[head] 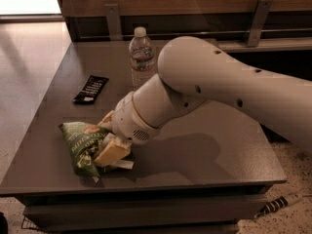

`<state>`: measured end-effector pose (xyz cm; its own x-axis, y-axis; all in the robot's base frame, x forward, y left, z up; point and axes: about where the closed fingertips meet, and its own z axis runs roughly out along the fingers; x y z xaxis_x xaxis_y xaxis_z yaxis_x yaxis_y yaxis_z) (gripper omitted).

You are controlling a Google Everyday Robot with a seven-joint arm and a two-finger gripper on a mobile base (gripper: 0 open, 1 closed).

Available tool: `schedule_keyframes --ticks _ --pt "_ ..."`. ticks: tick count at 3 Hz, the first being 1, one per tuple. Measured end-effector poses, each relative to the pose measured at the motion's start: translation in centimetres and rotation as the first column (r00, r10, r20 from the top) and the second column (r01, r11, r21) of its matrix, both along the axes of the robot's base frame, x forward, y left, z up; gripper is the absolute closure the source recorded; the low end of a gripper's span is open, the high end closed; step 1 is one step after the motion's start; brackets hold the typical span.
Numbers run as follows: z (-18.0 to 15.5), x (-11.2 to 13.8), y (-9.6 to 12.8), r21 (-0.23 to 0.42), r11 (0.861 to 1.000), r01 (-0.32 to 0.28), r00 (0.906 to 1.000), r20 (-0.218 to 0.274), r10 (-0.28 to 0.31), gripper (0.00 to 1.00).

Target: Pick green jalapeno chip bag

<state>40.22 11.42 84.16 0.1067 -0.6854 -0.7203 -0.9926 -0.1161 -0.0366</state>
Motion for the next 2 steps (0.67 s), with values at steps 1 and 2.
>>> schedule_keyframes --ticks 1,2 --pt "2.0 0.4 -0.1 0.026 0.999 -0.033 0.9993 0.016 0.033 1.0" --pt "4.9 0.8 -1.0 0.106 0.991 -0.079 0.9963 0.042 0.075 1.0"
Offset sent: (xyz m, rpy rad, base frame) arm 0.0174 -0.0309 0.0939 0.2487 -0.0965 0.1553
